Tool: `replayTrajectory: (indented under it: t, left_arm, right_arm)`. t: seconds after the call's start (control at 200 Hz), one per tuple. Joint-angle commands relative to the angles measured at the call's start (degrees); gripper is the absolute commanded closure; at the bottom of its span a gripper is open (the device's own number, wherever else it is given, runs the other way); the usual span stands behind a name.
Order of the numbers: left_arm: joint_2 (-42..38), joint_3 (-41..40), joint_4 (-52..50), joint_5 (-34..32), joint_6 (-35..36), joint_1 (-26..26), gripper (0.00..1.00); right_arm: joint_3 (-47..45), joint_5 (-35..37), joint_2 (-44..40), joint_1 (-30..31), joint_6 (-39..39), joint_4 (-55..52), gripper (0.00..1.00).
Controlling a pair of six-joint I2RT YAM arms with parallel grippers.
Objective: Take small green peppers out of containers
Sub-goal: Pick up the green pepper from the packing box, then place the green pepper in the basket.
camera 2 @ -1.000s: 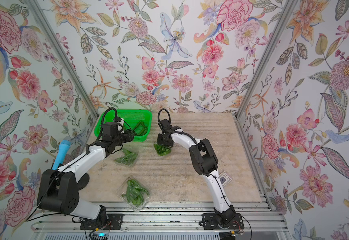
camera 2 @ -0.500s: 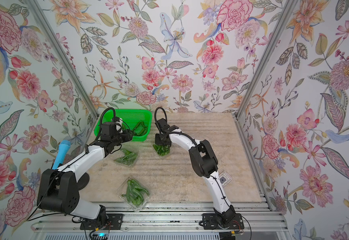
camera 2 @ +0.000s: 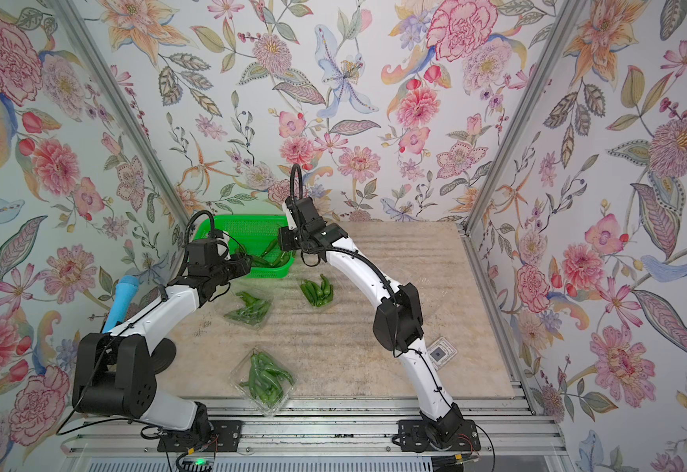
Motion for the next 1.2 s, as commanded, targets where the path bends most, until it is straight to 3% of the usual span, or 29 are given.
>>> replayTrajectory:
  t: [0.0,0.2,0.41,0.505,0.721,0.806,0.941,1.071,1.196]
  left_arm:
    - [-1.64,-1.67,1.39,1.37,-0.17,0.79,0.54]
    - [-2.87,-3.55,2.40,1.82,-0.29,0.72,0.54]
    - [-3.62,-4.61,2.23,2.11,1.04,0.75,0.51]
    - [-3.79,-4.72,1.66,2.10,1.61,0.61,0.51]
    - [-2.63,-1.94,-2.19,0.57,3.80,-4.25,0.49]
    - [-0.69,1.42,-5.70,-0.73,4.21,-9.27,0.49]
    - [5.90,8.52,-12.17,-3.02,2.46,-17.48,0.52]
    - [10.45,11.53,-12.07,-4.11,-1.50,-21.60,0.52]
    - [16.88,16.53,-15.09,-5.70,-2.92,-24.44,0.53]
  right_arm:
    - [7.37,-3.39,7.77,-0.04,-3.42,0.60,0.97]
    - [10.15,-6.10,14.89,-1.78,-0.42,8.57,0.94]
    - [11.26,-8.89,18.74,-3.37,-1.49,12.19,0.58]
    - [11.13,-9.67,17.80,-4.12,-2.92,13.91,0.49]
    - [6.34,-9.36,10.70,-6.01,-7.52,16.02,0.46]
    - [-1.78,-5.40,3.81,-6.12,-9.40,16.08,0.46]
    - [-23.04,5.03,-11.25,-5.79,-12.05,19.08,0.45]
    - [-42.53,11.87,-24.26,-8.98,-5.62,20.99,0.45]
    - [-61.22,12.45,-35.96,-13.42,-1.12,26.52,0.46]
